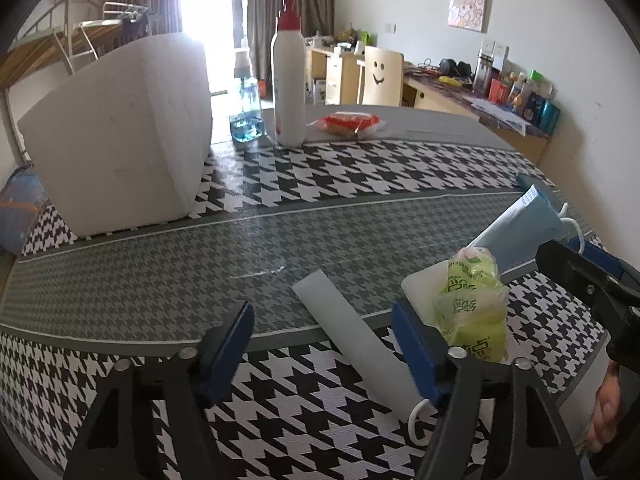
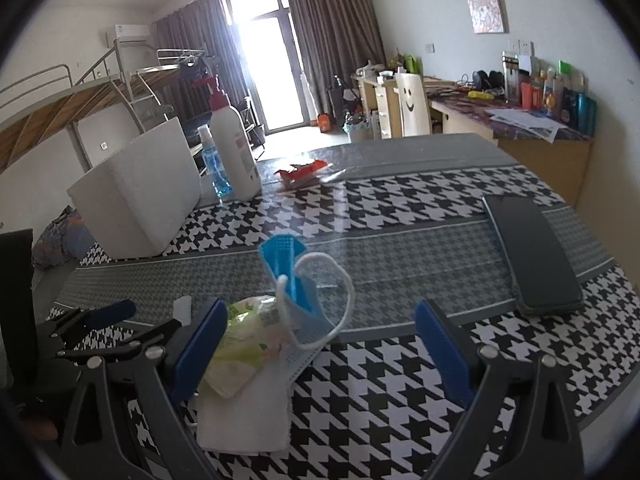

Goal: Organize soft objects
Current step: 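Close the left tool on the white paper strip while the right tool grasps the blue mask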

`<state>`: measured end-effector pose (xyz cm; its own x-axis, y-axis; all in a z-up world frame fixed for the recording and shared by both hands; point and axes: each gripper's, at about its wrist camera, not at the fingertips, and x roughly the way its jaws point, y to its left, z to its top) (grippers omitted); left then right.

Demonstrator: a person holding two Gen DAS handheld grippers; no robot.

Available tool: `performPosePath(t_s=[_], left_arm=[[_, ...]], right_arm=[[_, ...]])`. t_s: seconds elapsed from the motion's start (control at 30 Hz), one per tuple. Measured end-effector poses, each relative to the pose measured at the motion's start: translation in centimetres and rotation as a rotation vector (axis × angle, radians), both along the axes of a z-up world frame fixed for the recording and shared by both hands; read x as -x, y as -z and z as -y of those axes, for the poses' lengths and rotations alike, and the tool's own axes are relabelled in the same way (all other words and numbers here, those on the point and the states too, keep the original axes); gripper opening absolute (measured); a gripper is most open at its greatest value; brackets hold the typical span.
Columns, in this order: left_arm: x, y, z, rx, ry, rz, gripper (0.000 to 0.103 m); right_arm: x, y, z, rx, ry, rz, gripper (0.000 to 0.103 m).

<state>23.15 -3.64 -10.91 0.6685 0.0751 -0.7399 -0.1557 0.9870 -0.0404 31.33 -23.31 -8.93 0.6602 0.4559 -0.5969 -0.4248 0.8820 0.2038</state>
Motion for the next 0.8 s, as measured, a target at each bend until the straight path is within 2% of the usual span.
performPosePath(t_s=[0.17, 0.23, 0.37, 0.67, 0.73, 0.8], left_arm=[[-0.5, 0.4, 0.8, -0.005, 0.001, -0.031, 0.053], [-0.7, 0.5, 0.9, -0.001, -0.001, -0.050, 0.043], [-1.0, 1.1, 1.1, 0.018, -0.007, -0.085, 0.040], [-1.3, 1.2, 1.3, 0.050, -0.016, -0.095, 0.040], [-1.4, 1.2, 1.4, 0.046, -0.015, -0.092, 0.029], [-1.6, 1.2, 1.2, 0.064, -0.019, -0.088, 0.025]], right_arm=[[-0.5, 0.2, 0.2, -0.004, -0.016, -0.007, 0.097], [-0.7, 0.3, 0.2, -0.008, -0.021, -0.010, 0.097], [-1.0, 0.7, 0.3, -0.015, -0.034, -0.022, 0.097], [-1.1, 0.8, 0.2, -0.018, -0.057, -0.020, 0.097], [-1.3, 0.9, 0.3, -0.017, -0.056, -0.026, 0.097], [-1.5, 1.0, 0.3, -0.017, -0.058, -0.029, 0.097]])
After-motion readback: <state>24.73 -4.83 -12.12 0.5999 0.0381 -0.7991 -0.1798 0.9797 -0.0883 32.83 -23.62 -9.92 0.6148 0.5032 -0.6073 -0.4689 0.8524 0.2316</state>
